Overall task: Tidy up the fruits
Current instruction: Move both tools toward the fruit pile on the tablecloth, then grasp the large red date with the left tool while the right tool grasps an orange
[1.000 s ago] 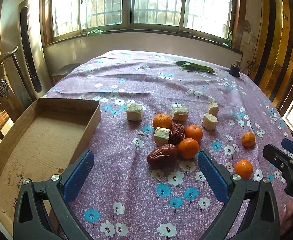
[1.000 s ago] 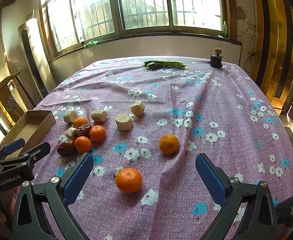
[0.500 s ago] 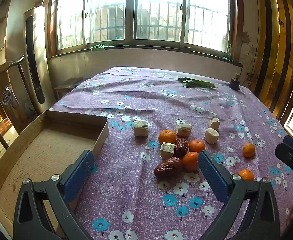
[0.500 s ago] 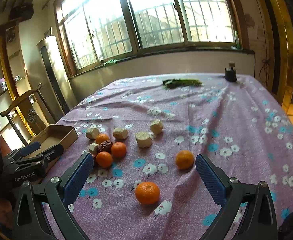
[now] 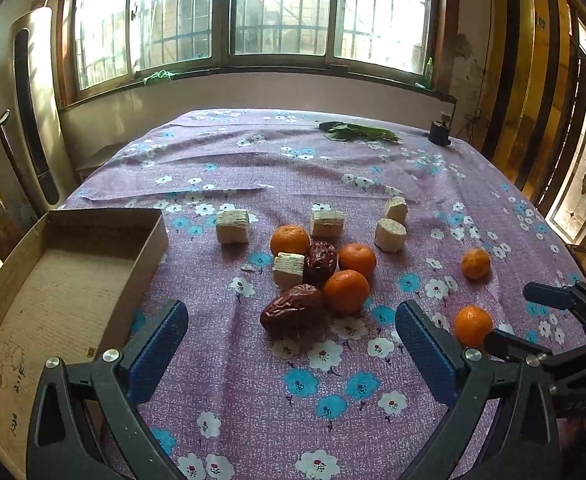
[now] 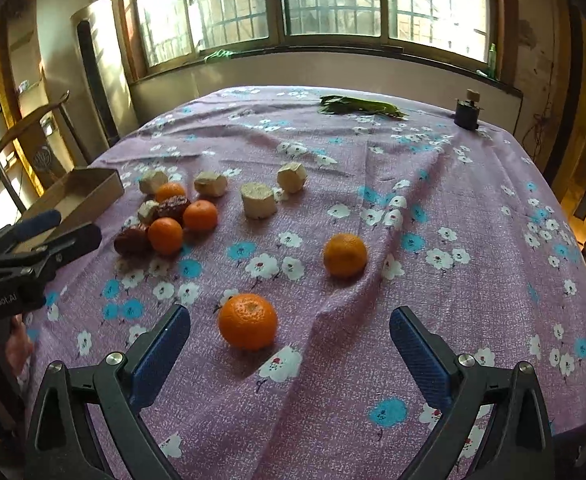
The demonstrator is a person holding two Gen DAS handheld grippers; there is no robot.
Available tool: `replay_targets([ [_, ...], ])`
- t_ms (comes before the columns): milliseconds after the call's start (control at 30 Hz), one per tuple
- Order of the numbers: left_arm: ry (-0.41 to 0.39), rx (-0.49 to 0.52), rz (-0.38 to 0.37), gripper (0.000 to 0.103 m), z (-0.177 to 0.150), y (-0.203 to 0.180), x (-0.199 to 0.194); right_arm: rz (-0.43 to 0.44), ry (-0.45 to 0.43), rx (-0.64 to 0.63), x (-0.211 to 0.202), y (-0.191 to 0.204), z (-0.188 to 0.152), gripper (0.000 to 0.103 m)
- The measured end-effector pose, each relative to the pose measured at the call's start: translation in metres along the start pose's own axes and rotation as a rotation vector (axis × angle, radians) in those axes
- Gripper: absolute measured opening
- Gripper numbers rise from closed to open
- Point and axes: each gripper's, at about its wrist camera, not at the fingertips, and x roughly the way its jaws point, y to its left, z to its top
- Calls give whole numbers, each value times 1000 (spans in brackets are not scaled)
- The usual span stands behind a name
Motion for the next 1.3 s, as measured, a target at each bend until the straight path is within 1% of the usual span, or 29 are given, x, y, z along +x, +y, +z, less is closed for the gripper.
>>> replay_targets([
  [67, 20, -6, 0, 103, -1, 1, 4, 18, 43, -19, 10, 4, -2, 78],
  [100, 28, -12, 0, 103, -1, 3, 5, 24, 59, -19, 15, 5, -2, 74],
  [133, 31, -17, -1, 103, -1, 5, 6, 38, 72, -14, 19, 4, -2, 67],
  [167, 33, -24, -3, 103, -1, 7, 6, 49, 83, -11, 22, 3, -2, 62],
  [267, 39, -31, -3, 103, 0, 14, 7, 46, 84, -20, 24, 4, 1, 62],
  [400, 54, -46, 0, 103, 0, 22, 10, 83, 66, -33, 18, 8, 9, 62],
  [467, 64, -53, -2, 103, 0, 24, 12, 93, 61, -62, 16, 13, 13, 62],
  [567, 87, -44, -8, 103, -1, 23, 17, 73, 97, -92, 30, 17, 14, 62],
  [633, 106, -35, -13, 103, -1, 21, 22, 57, 132, -86, 40, 12, 10, 62],
  [700, 120, -22, -20, 103, -1, 19, 26, 71, 118, -77, 38, 9, 8, 58],
  [733, 126, -13, -18, 103, 0, 17, 29, 91, 124, -66, 37, 8, 7, 51],
  [767, 130, -4, -16, 103, 0, 16, 31, 98, 120, -67, 36, 9, 7, 47],
  [833, 140, 17, -18, 103, 2, 12, 36, 87, 116, -83, 37, 11, 5, 44],
  [900, 142, 43, -21, 103, 4, 9, 41, 83, 111, -92, 37, 12, 5, 44],
  [933, 145, 57, -22, 100, 5, 8, 43, 85, 108, -91, 37, 11, 5, 44],
  [1000, 165, 74, -16, 79, 5, 7, 50, 91, 106, -85, 37, 10, 5, 44],
  [1033, 183, 66, -19, 55, 5, 9, 55, 92, 105, -85, 37, 10, 5, 44],
  [1067, 207, 45, -46, 43, 4, 11, 60, 92, 104, -87, 37, 10, 5, 44],
  [1100, 216, 27, -65, 42, 4, 14, 64, 90, 102, -90, 37, 10, 5, 44],
  [1133, 205, 27, -68, 42, 2, 15, 63, 87, 101, -93, 37, 11, 5, 44],
  [1300, 194, 51, -48, 41, -1, 12, 54, 83, 88, -75, 38, 11, 7, 43],
])
